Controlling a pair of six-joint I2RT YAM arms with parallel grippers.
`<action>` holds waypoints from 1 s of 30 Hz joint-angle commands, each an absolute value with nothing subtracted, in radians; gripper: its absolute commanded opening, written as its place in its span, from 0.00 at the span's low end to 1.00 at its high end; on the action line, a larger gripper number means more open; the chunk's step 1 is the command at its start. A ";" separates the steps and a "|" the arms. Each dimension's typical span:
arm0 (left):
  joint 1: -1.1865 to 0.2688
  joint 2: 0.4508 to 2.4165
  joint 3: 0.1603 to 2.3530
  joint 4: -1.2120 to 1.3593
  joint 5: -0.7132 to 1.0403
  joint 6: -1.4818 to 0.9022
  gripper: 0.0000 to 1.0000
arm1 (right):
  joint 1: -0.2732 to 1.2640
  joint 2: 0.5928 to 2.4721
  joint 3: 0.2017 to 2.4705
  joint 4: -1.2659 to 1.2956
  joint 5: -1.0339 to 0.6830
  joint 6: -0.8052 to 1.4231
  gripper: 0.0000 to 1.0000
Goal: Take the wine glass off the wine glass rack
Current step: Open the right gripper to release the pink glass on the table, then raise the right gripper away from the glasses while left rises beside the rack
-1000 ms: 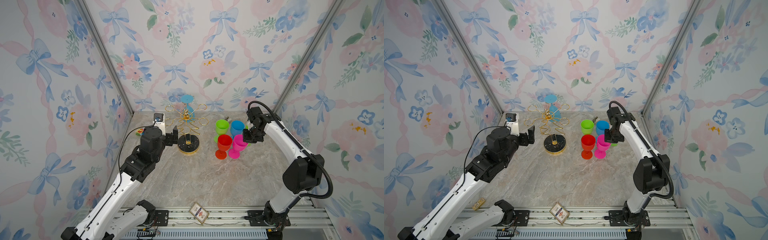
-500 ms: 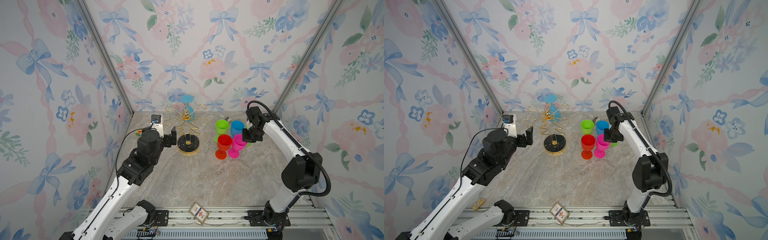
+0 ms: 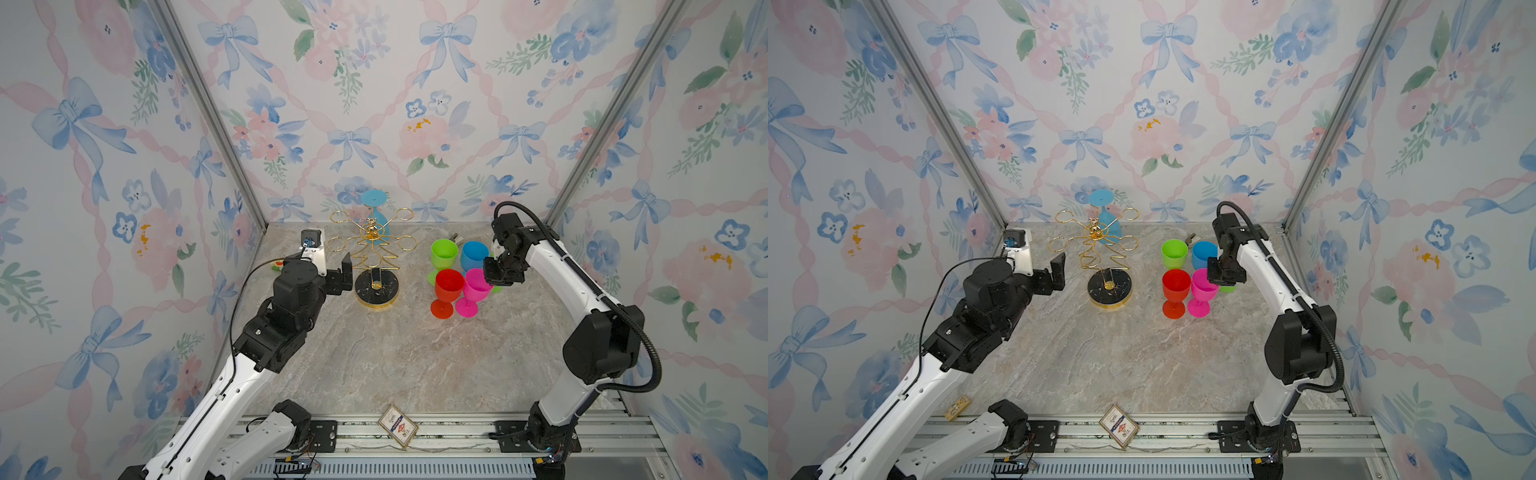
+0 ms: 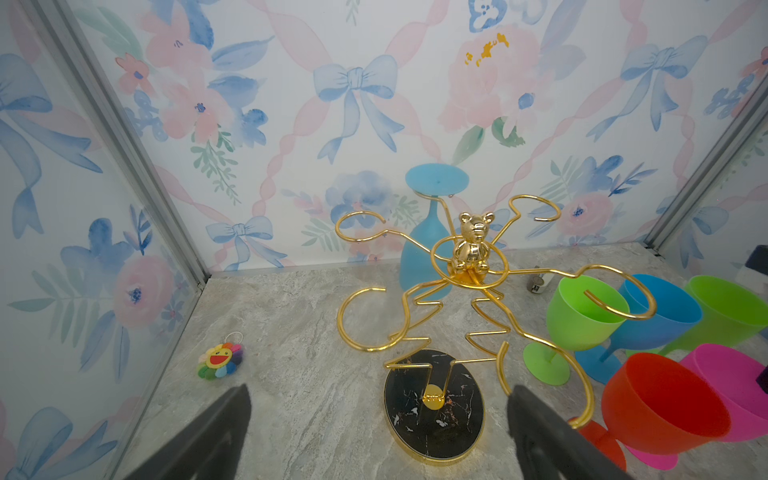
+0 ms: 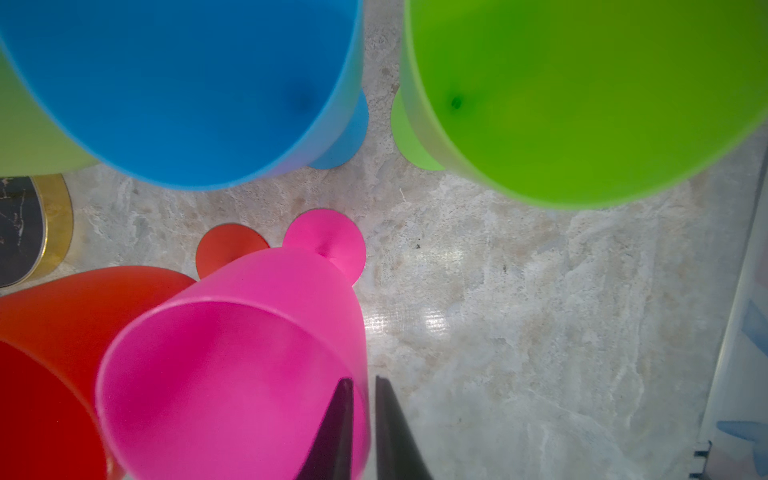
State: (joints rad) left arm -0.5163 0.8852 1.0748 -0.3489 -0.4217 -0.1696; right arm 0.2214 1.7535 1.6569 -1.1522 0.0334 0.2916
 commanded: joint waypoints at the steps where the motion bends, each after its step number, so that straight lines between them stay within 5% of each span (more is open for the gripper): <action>1: -0.509 0.874 1.060 -0.359 -0.423 -0.178 0.98 | 0.220 1.739 1.689 -1.172 0.029 0.291 0.19; 6: -0.509 0.879 1.062 -0.359 -0.417 -0.181 0.98 | 0.219 1.726 1.699 -1.177 0.034 0.293 0.20; 16: -0.507 0.914 1.076 -0.359 -0.390 -0.183 0.98 | 0.219 1.661 1.725 -1.185 0.044 0.287 0.39; 27: -0.483 0.950 1.114 -0.359 -0.340 -0.187 0.98 | 0.201 1.490 1.635 -1.063 0.022 0.251 0.67; 30: -0.472 0.969 1.143 -0.359 -0.295 -0.195 0.98 | 0.199 1.433 1.599 -1.024 0.014 0.234 0.82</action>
State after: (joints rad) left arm -0.4831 0.9569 1.0996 -0.3626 -0.3450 -0.1711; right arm 0.2089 1.4738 1.6321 -1.0687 0.0299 0.2535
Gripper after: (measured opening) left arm 0.979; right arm 0.799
